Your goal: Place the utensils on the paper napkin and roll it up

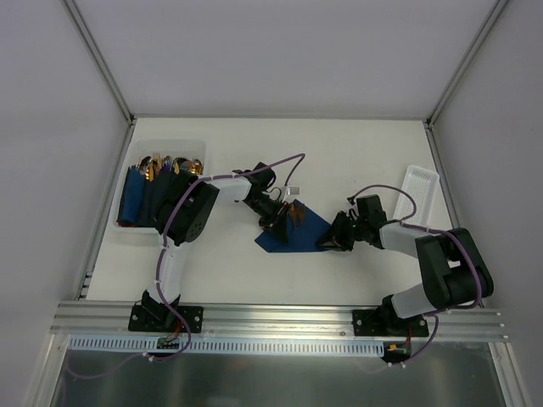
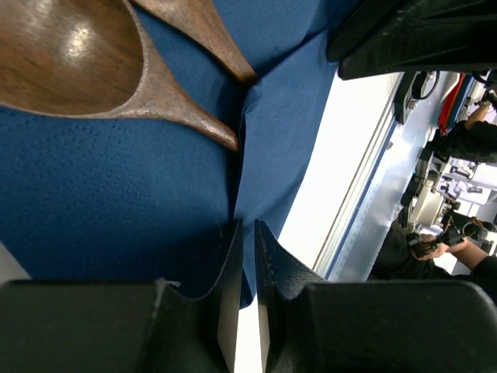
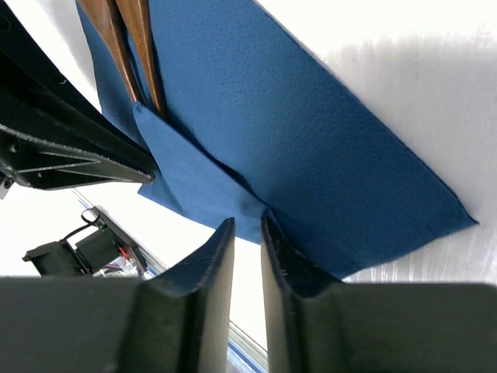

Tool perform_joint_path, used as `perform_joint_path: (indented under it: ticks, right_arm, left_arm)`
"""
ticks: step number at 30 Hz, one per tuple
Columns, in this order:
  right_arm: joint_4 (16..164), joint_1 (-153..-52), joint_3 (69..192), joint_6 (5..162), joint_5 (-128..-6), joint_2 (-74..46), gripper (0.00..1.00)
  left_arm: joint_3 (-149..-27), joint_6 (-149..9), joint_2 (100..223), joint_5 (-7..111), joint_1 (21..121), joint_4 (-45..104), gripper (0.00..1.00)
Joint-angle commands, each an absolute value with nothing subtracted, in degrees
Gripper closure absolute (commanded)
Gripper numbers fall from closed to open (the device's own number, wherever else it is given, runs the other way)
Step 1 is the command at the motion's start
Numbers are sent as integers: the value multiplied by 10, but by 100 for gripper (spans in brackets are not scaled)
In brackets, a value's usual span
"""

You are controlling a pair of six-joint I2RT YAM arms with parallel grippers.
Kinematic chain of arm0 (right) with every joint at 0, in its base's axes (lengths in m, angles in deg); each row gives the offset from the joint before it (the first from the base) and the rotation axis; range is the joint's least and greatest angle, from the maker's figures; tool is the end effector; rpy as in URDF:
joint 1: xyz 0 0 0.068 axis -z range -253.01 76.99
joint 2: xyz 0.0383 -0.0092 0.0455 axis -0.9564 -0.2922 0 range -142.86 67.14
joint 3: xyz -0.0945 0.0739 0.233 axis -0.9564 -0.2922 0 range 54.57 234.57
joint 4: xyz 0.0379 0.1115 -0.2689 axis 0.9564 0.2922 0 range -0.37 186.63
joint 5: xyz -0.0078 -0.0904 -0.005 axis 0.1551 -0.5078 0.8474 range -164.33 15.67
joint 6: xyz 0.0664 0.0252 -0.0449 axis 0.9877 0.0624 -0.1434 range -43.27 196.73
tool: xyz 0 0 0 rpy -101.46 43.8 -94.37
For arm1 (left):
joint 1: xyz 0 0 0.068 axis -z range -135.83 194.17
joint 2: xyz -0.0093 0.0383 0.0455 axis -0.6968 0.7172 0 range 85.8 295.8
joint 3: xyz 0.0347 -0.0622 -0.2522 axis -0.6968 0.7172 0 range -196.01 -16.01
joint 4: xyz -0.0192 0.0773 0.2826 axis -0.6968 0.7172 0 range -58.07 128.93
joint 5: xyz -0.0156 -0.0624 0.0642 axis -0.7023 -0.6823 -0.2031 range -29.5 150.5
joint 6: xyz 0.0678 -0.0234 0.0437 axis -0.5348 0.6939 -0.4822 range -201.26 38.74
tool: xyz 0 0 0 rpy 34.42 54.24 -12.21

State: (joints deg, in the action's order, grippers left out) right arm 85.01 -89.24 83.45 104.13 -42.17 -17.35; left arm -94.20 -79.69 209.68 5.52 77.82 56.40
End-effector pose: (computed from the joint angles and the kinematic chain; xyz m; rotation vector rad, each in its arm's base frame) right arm 0.2660 0.1184 0.0630 -0.0108 2.5437 1.0104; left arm 0.3315 -0.2929 0.0564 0.9936 2.5562 -1.4993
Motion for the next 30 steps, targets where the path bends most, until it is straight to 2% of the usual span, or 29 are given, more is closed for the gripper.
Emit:
perform_joint_path:
  ticks: [1, 4, 12, 30]
  right_arm:
    - [881, -894, 853, 1016, -438, -148, 76]
    - [881, -894, 855, 1018, -431, -122, 75]
    - [866, -908, 866, 1051, -398, -87, 81]
    - [830, -930, 864, 1052, -403, -235, 87]
  left_arm:
    - [-938, -787, 2104, 93, 775, 571, 88]
    - [-939, -777, 2110, 98, 774, 570, 90]
    - [-943, -772, 2116, 101, 773, 571, 95]
    - [-945, -764, 2131, 101, 763, 571, 97]
